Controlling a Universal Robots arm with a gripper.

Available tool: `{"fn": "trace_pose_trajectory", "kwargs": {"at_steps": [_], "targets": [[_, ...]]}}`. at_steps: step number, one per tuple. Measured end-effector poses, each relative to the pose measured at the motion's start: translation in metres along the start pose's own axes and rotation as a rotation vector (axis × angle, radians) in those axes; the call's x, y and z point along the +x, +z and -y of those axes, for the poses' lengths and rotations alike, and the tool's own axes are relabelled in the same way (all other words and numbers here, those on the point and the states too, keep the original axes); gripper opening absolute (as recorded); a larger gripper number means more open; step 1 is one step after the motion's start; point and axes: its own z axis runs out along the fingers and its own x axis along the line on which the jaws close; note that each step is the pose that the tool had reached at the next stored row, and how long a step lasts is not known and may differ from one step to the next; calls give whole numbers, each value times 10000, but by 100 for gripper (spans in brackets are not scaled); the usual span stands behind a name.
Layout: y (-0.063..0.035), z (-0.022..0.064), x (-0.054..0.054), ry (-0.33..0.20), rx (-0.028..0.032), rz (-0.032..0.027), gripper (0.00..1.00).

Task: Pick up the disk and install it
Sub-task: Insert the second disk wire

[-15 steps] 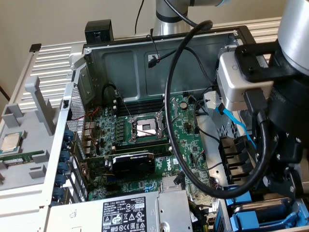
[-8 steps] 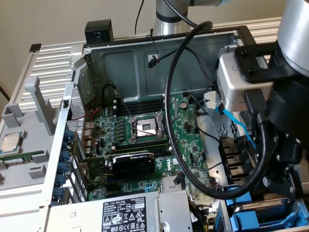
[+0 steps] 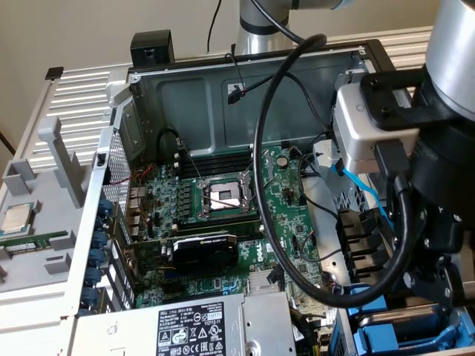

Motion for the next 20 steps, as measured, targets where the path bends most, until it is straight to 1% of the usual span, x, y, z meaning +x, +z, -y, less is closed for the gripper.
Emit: {"fn": "trace_pose_trajectory", "kwargs": {"at_steps": [20], "targets": [[22,0,1,0,0,1,16]]}}
